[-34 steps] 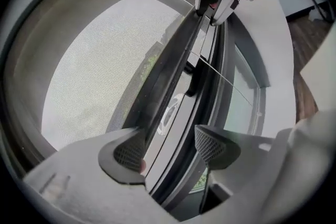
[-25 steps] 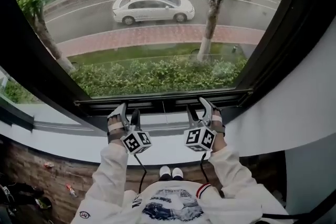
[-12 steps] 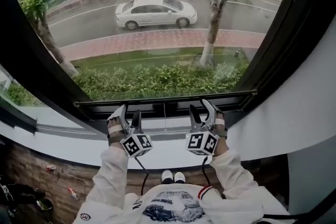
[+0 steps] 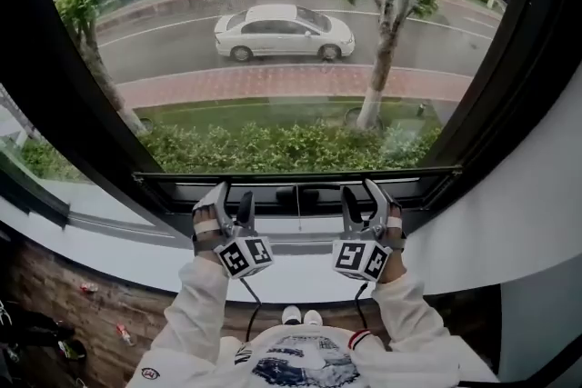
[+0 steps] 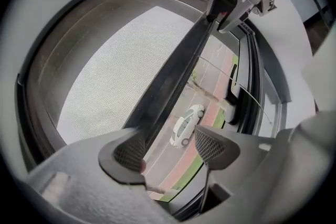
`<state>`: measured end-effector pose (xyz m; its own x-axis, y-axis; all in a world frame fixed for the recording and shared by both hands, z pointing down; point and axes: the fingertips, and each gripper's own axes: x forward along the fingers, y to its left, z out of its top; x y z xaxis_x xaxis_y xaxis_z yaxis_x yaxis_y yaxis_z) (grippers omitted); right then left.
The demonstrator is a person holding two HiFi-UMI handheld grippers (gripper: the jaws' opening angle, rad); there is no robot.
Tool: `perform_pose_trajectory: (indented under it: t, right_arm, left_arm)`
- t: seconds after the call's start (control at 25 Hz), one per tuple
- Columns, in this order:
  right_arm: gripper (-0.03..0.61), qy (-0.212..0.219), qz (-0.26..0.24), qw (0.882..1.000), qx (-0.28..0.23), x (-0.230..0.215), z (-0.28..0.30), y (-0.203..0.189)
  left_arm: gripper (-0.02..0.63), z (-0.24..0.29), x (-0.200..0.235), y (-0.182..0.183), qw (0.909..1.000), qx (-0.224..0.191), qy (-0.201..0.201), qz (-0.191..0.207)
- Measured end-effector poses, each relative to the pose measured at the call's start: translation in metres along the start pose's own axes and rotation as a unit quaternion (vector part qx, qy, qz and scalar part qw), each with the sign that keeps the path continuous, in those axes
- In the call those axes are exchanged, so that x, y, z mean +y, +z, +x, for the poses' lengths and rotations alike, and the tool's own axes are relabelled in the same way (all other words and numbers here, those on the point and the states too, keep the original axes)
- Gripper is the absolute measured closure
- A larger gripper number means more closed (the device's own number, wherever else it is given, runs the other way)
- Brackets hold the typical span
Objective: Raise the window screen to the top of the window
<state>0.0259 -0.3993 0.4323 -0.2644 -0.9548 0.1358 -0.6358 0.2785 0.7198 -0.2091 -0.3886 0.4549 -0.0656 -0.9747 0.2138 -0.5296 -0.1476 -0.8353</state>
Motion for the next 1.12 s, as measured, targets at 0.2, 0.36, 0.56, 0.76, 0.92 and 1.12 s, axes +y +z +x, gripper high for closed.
perform_pose_trajectory:
  t: [0.2, 0.36, 0.56, 0.76, 0.92, 1.12]
  right_arm:
    - [0.387, -0.013, 0.001, 1.0, -0.008, -0.007, 0.0, 0.006]
    - [0.387, -0.019, -0.001, 1.0, -0.017, -0.013, 0.001, 0.013]
    - [0.387, -0.035, 0.002, 0.999, -0.029, -0.023, 0.0, 0.022]
    - [0.387, -0.053, 0.003, 0.998, -0.044, -0.042, -0.003, 0.039]
    - [0.39, -0.063, 0.014, 0.996, -0.054, -0.048, -0.003, 0.045]
    - [0.39, -0.082, 0.02, 0.994, -0.065, -0.052, -0.004, 0.051]
  left_arm:
    - [0.318, 0.0, 0.009, 0.006, 0.9999, -0.007, 0.007, -0.007]
    - [0.318, -0.001, 0.017, 0.009, 0.9998, -0.009, 0.017, -0.005]
    - [0.318, -0.002, 0.029, 0.017, 0.9993, -0.017, 0.032, -0.005]
    - [0.318, -0.006, 0.05, 0.03, 0.9981, -0.032, 0.052, -0.011]
    - [0.318, -0.007, 0.058, 0.035, 0.9973, -0.041, 0.057, -0.019]
    - [0.318, -0.009, 0.064, 0.038, 0.996, -0.052, 0.07, -0.018]
